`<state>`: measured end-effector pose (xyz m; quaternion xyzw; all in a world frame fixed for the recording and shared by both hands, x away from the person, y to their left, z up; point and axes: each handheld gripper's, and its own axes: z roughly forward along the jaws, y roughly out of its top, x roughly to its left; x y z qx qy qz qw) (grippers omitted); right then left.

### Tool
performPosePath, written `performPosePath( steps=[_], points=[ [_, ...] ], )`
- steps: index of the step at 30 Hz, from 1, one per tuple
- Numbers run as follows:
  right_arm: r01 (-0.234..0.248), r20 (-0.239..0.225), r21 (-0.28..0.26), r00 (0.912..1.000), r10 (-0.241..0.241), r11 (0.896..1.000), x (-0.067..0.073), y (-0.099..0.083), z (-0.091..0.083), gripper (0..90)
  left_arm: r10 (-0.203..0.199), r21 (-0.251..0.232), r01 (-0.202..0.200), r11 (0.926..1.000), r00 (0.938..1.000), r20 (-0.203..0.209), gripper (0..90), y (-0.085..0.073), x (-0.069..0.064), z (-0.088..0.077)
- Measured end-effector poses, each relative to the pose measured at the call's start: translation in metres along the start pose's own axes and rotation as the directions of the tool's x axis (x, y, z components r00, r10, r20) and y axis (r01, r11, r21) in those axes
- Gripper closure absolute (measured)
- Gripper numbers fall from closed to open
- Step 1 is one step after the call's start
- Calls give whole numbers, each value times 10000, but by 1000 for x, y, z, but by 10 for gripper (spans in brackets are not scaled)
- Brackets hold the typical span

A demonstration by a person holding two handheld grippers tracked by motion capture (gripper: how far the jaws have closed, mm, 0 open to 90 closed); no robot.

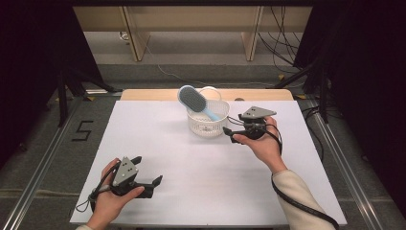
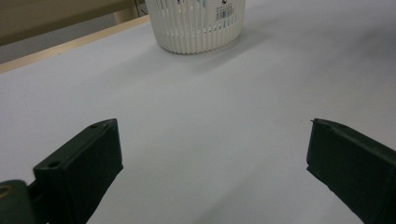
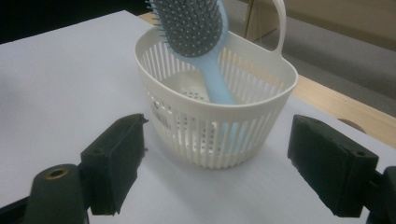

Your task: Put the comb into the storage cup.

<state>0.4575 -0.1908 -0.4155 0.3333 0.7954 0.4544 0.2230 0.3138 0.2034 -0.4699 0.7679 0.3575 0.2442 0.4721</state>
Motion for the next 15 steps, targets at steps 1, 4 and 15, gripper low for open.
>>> performPosePath(
  steps=[1, 4, 15],
  points=[
    [-24, 11, 9, 10000, 24, 10000, -1, -1, -2, 197, -2, -5, 2, 10000, 10000, -7, 28, 0, 0, 0],
    [-61, 20, -4, 10000, 61, 10000, -1, -5, -6, 196, -17, -6, 17, 10000, 10000, -17, 28, 0, 0, 0],
    [-76, 27, 82, 10000, 76, 9999, -3, -15, -17, 195, -36, -24, 35, 10000, 10000, -24, 28, 0, 1, -1]
  ],
)
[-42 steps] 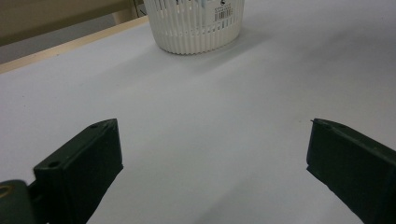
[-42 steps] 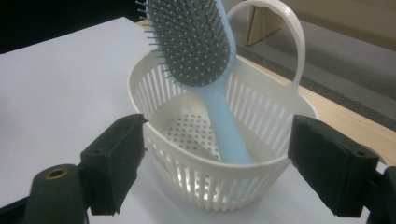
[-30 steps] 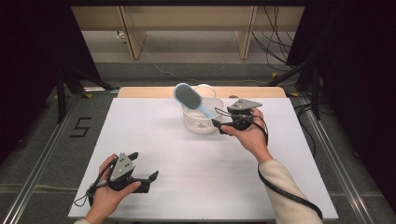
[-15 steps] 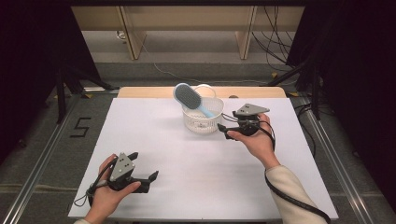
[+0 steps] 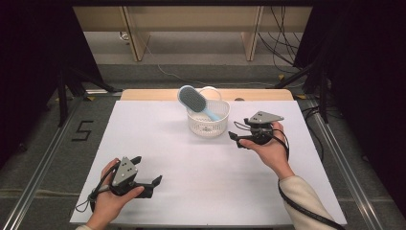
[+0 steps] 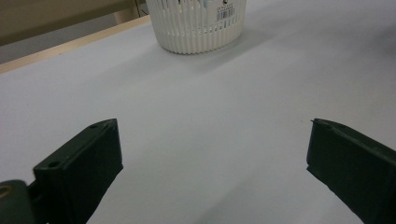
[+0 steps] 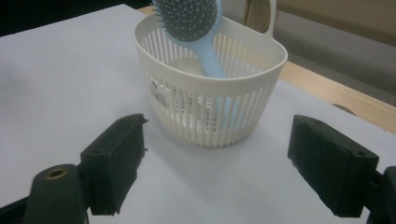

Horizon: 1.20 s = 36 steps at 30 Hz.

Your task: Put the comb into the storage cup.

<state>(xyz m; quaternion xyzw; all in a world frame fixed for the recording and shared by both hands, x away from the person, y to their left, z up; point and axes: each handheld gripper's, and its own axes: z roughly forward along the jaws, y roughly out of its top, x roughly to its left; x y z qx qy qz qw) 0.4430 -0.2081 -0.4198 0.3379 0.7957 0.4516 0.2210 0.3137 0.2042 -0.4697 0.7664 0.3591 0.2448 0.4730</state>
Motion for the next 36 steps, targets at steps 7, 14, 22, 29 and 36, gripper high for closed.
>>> performPosePath(
  steps=[7, 14, 22, 29, 36],
  points=[
    [-48, 98, -13, 9999, 49, 10000, -2, -7, -9, 195, 27, -7, -27, 10000, 10000, -7, 28, 0, 0, 0],
    [-54, 39, -124, 10000, 55, 9999, -2, -11, -17, 187, 34, -10, -34, 10000, 10000, 2, 28, 0, 0, 0],
    [-205, -81, -181, 9998, 203, 9996, -1, -16, -24, 177, 29, -27, -29, 10000, 10000, -2, 28, 0, 1, -1],
    [-273, -114, -249, 9996, 271, 9993, 0, -22, -33, 168, 24, -13, -24, 10000, 10000, -7, 28, 0, 1, -1],
    [-304, -148, -243, 9994, 301, 9992, 1, -29, -41, 167, 10, -19, -10, 10000, 10000, -15, 28, 0, 1, -1]
  ],
)
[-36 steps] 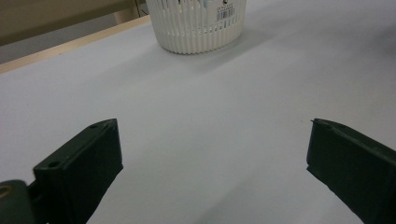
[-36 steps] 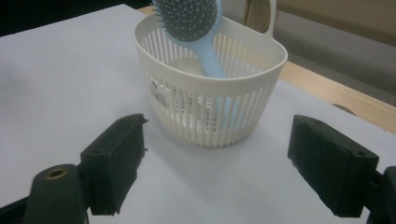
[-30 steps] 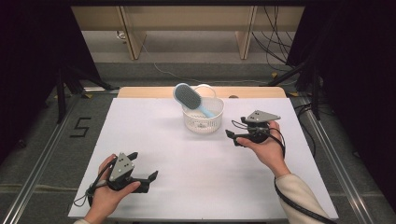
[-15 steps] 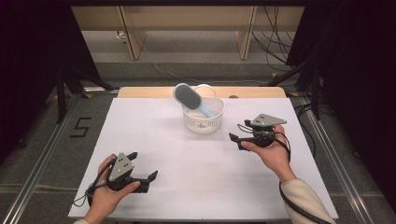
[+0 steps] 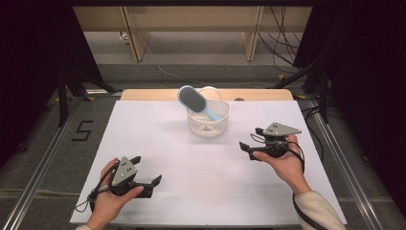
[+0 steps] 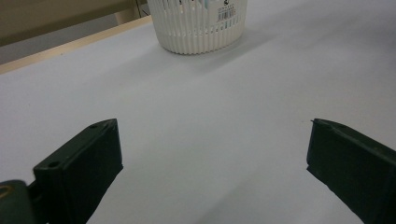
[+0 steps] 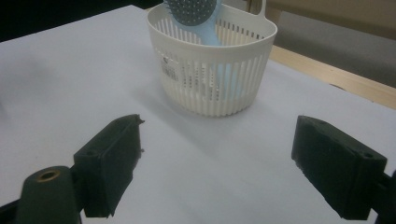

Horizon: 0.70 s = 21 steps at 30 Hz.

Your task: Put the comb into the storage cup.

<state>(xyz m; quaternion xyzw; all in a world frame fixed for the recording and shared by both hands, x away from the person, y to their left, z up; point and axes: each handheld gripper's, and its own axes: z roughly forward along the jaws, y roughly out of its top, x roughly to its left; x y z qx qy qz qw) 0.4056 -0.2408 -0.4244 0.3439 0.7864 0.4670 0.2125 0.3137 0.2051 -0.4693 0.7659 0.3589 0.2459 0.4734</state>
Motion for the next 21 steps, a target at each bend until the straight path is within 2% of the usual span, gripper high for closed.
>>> performPosePath(
  steps=[21],
  points=[
    [-90, 68, -42, 9999, 91, 10000, 0, -17, -19, 168, 8, 15, -8, 10000, 10000, -26, 28, 0, 0, 0]
  ],
)
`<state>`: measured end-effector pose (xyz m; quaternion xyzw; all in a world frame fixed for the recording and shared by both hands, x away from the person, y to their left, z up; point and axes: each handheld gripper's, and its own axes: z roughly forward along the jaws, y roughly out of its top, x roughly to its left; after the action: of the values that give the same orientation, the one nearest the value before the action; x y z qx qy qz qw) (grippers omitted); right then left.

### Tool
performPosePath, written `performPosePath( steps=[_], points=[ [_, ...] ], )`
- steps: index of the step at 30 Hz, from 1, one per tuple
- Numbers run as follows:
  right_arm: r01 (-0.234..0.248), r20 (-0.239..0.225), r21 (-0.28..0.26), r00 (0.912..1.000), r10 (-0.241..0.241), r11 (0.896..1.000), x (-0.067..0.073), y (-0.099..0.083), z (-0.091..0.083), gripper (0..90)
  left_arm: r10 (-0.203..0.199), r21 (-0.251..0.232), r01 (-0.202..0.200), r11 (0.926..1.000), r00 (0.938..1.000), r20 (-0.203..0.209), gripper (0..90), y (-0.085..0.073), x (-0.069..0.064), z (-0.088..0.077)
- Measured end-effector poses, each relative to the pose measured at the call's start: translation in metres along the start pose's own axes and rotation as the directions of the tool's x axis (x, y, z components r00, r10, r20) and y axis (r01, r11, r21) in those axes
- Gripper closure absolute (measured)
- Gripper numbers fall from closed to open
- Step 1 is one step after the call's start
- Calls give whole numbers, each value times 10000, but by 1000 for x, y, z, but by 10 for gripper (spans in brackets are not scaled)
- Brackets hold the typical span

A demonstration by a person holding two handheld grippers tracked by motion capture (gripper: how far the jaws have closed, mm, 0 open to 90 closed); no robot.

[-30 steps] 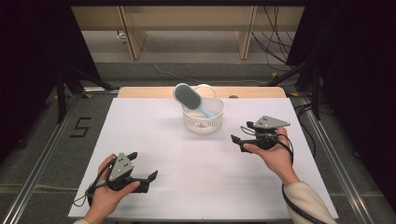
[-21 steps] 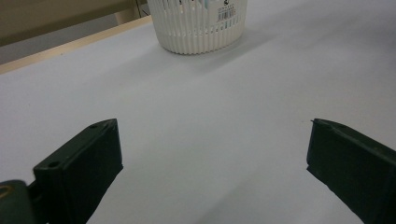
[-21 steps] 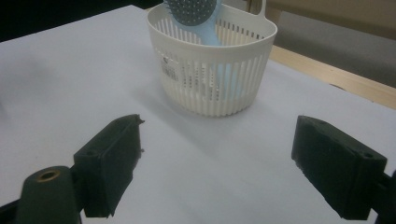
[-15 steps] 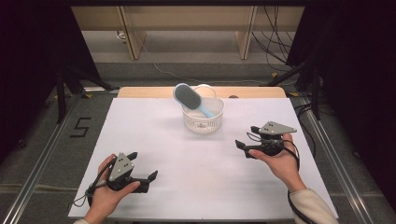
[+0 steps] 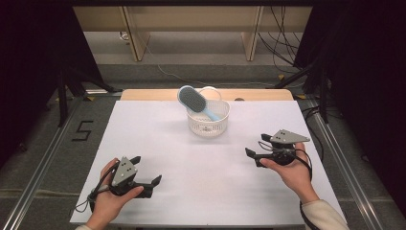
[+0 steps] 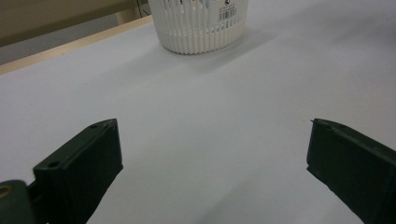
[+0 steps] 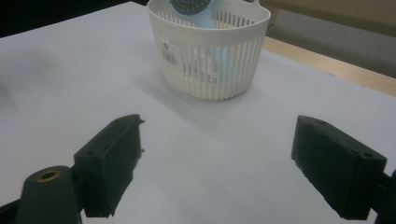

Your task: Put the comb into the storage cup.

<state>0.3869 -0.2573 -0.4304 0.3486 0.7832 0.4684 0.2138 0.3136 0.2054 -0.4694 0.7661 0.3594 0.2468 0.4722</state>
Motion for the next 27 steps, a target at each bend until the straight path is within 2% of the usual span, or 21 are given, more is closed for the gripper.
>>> performPosePath(
  steps=[27],
  points=[
    [-220, 261, 28, 9994, 219, 9998, -5, -22, -26, 168, 7, 5, -7, 10000, 10000, -32, 28, 0, 1, 0]
  ],
)
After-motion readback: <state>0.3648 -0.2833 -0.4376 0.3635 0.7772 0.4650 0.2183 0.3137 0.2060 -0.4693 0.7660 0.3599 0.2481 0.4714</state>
